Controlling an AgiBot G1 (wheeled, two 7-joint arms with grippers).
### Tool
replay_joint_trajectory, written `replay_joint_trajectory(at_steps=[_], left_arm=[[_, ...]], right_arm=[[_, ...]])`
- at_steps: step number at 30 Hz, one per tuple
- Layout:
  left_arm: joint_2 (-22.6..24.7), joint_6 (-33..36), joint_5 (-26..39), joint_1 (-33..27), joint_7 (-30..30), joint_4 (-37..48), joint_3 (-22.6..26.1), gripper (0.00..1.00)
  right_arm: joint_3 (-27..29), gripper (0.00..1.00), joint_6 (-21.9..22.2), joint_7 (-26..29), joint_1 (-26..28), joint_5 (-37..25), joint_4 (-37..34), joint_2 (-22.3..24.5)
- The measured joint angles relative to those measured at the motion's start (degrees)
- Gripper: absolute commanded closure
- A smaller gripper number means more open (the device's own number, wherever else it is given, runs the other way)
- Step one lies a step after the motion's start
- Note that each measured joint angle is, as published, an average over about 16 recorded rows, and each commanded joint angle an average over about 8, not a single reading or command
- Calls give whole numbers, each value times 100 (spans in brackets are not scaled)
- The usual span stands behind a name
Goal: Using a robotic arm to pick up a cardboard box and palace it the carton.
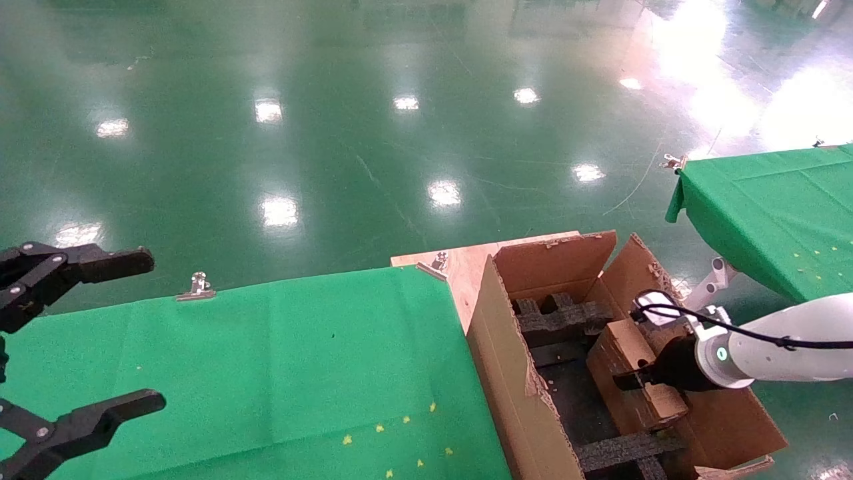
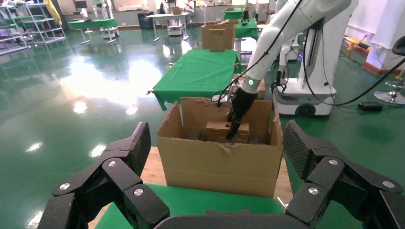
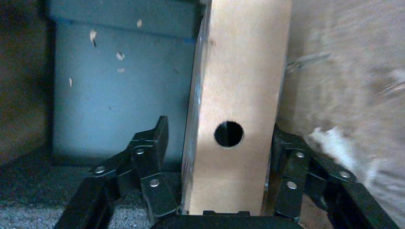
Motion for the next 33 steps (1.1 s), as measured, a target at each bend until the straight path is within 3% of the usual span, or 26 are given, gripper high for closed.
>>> replay_joint_trajectory(at_steps=[10,19,26,33], left_arm=[[0,0,0,0,0,0,0,0],[0,0,0,0,0,0,1,0],[0,0,-1,0,0,0,1,0],[-1,-1,-1,0,1,1,1,0]], right_arm=[[72,0,-67,100,828,-249,480,320],[365,0,-308,-20,1939,-331,1493,793],[850,0,-940,-596,2539,433,2128,1146],[1336,0,-1759,-1237,2725,1626,2303,1379]])
